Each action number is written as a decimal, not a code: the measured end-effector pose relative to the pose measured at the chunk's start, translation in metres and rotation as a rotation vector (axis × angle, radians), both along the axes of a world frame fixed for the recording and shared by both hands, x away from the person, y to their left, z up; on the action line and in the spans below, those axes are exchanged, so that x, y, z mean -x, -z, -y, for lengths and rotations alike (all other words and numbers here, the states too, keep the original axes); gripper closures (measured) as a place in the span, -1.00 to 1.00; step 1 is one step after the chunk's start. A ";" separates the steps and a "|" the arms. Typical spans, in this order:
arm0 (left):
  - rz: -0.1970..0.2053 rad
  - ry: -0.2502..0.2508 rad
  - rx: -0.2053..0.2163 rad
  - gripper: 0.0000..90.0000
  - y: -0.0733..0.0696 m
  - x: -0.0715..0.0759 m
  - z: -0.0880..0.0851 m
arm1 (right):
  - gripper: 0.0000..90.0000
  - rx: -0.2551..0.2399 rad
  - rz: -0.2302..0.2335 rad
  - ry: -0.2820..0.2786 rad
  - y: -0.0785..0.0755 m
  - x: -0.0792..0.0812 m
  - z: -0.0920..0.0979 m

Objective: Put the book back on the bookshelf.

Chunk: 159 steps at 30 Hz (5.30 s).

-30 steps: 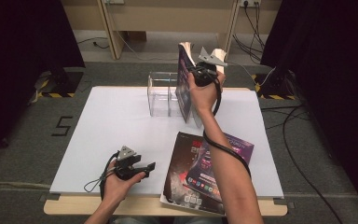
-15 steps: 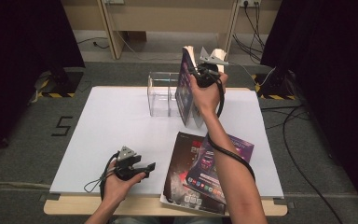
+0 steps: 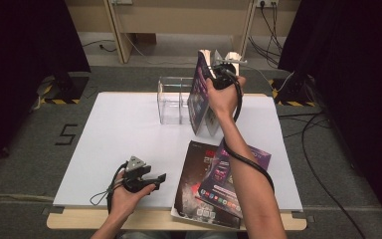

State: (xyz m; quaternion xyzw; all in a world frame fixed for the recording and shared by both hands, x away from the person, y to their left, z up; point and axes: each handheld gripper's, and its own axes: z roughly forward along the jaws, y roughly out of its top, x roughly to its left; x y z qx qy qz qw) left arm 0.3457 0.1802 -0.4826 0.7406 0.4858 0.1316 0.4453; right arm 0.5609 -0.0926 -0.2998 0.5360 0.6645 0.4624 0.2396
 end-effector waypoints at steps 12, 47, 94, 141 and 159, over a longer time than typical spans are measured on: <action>-0.001 -0.001 0.001 -0.38 0.000 -0.001 -0.001 | 0.84 -0.013 0.119 -0.059 0.003 0.001 -0.012; -0.001 0.008 0.000 -0.38 0.001 0.001 0.003 | 0.51 0.173 0.134 0.063 0.000 0.012 -0.002; 0.004 0.011 -0.005 -0.38 0.000 0.002 0.005 | 0.39 0.123 0.137 0.044 0.012 0.060 0.027; 0.004 0.022 0.000 -0.37 0.000 0.003 0.010 | 0.36 0.087 0.078 -0.004 0.043 0.103 0.057; 0.011 0.069 0.007 -0.33 -0.007 0.001 0.022 | 0.36 0.107 0.009 0.007 0.067 0.119 0.076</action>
